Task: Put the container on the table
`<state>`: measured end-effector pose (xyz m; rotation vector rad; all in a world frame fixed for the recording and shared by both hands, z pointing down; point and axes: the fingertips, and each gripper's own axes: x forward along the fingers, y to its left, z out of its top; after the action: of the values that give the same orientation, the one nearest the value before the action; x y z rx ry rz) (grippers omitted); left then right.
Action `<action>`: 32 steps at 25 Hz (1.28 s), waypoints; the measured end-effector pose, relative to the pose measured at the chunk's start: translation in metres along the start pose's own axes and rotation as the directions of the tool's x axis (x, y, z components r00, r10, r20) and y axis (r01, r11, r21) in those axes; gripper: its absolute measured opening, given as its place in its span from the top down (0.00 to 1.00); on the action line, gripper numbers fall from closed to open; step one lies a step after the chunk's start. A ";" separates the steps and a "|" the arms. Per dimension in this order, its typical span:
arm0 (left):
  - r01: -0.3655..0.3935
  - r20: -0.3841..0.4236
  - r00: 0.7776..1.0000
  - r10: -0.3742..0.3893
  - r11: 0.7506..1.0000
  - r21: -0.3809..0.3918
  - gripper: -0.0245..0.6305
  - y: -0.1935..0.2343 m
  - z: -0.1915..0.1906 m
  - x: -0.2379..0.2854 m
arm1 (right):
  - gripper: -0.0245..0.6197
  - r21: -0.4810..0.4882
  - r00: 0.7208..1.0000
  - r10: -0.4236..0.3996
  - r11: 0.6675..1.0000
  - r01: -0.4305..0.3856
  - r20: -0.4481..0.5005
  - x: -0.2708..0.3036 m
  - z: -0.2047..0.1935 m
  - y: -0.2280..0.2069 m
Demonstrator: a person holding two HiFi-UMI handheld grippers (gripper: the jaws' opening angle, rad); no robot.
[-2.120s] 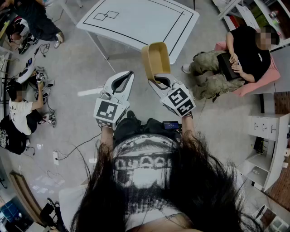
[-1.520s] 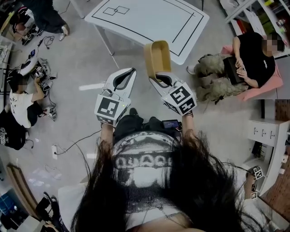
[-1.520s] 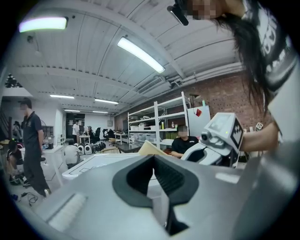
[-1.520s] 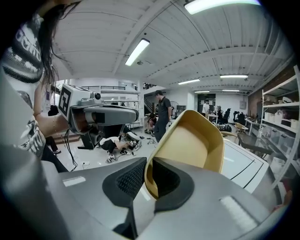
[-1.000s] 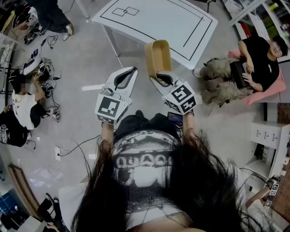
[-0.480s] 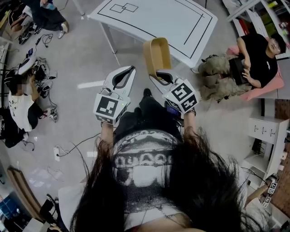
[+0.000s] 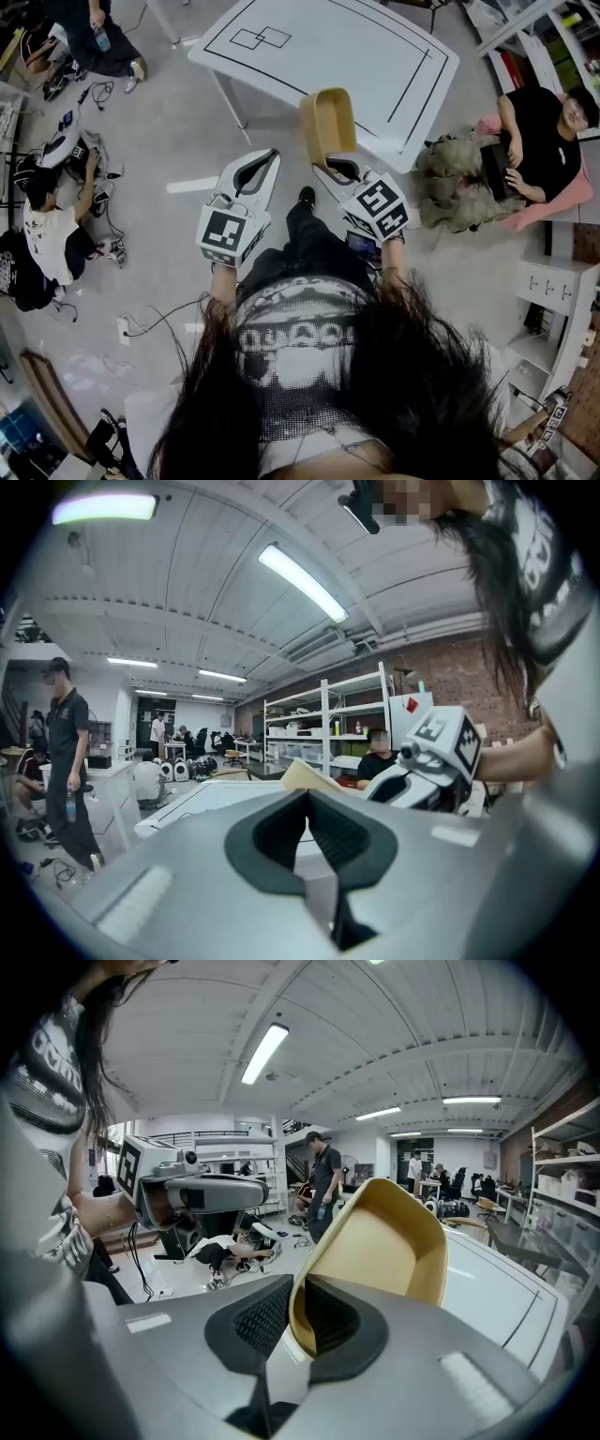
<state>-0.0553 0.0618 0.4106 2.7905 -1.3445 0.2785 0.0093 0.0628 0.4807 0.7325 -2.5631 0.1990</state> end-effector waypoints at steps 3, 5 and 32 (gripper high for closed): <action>-0.004 -0.011 1.000 0.004 1.000 0.003 0.96 0.024 0.005 0.029 | 0.89 0.002 1.000 -0.004 1.000 0.004 0.003 0.014 0.009 -0.034; 0.000 -0.012 1.000 0.000 1.000 0.007 0.96 0.038 0.012 0.052 | 0.90 0.003 1.000 -0.007 1.000 0.007 0.004 0.022 0.016 -0.059; 0.083 -0.054 0.995 -0.082 0.996 0.024 0.96 0.092 0.042 0.234 | 0.90 0.069 1.000 -0.012 0.998 0.014 -0.023 0.063 0.014 -0.229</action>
<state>0.0216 -0.1811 0.4056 2.8298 -1.2200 0.3673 0.0775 -0.1640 0.5006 0.7680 -2.5408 0.2916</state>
